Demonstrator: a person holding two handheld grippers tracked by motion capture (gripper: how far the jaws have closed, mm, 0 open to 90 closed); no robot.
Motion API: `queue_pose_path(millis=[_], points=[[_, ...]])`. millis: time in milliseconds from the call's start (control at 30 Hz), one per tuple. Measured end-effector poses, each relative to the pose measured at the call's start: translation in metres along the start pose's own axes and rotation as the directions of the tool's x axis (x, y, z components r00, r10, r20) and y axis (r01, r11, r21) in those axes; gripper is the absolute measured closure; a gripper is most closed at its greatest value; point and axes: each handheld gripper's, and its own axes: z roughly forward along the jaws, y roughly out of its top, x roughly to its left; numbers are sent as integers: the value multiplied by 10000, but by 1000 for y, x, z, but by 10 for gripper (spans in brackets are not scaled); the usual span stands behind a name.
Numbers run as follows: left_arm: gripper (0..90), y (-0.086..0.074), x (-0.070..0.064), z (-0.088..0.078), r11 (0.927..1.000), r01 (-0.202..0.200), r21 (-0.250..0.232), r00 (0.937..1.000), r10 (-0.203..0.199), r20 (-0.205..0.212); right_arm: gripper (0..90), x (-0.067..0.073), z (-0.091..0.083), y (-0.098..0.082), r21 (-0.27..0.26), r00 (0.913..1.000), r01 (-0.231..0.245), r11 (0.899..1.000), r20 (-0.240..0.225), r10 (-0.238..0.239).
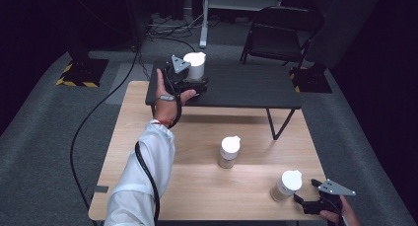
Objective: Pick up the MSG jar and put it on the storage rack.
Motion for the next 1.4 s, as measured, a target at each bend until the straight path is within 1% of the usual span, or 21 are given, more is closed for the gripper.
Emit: queue_pose_path(millis=[67, 167, 233, 267, 333, 433, 567, 667, 700, 800, 933, 1033, 1133, 1300, 1400], points=[[7, -1, -2, -1, 9999, -151, -18, 9999, 151, -52, 0, 0, 0, 0, 2, 10000, -4, 10000, 5, 4], [4, -3, -8, -5, 9985, -521, -148, 9982, 517, -294, 0, 0, 0, 0, 5, 10000, -12, 10000, 10, 12], [4, -2, -12, -8, 9959, -889, -189, 9947, 877, -539, 0, 0, 0, 0, 4, 10000, -11, 10000, 13, 11], [4, -2, -12, -8, 9959, -889, -189, 9947, 877, -539, 0, 0, 0, 0, 3, 10000, -9, 10000, 12, 9], [4, -4, -12, -12, 9953, -899, -353, 9947, 880, -533, 0, 0, 0, 0, 8, 10000, -17, 10000, 12, 17], [3, -6, -13, -17, 9933, -1062, -454, 9930, 1036, -570, 0, 0, 0, 0, 4, 10000, -14, 10000, 13, 14], [2, -11, -13, -25, 9907, -1182, -669, 9922, 1151, -482, 0, 0, 0, 0, 4, 10000, -11, 10000, 15, 11], [2, -16, -15, -32, 9857, -1494, -781, 9881, 1459, -483, 0, 0, 0, 0, 6, 10000, -24, 10000, 25, 24], [2, -19, -17, -36, 9820, -1688, -842, 9848, 1646, -553, 0, 0, 0, 0, 6, 10000, -28, 10000, 27, 28], [2, -22, -18, -40, 9804, -1759, -882, 9839, 1722, -483, 0, 0, 0, 0, 6, 10000, -29, 10000, 29, 29], [2, -31, -20, -48, 9738, -2054, -970, 9783, 2015, -491, 0, 0, 0, 0, 8, 10000, -38, 10000, 40, 38], [2, -37, -19, -53, 9724, -2128, -954, 9769, 2100, -382, 0, 0, 0, 0, 8, 10000, -37, 10000, 40, 37], [2, -44, -22, -56, 9667, -2405, -876, 9705, 2376, -417, 0, 1, 0, 0, 8, 10000, -40, 10000, 43, 40], [2, -52, -23, -59, 9618, -2639, -726, 9645, 2621, -337, 0, 1, 0, 0, 7, 10000, -46, 10000, 55, 46], [2, -58, -22, -62, 9632, -2589, -726, 9659, 2580, -219, 0, 1, 0, 0, 7, 10000, -44, 10000, 56, 43]])
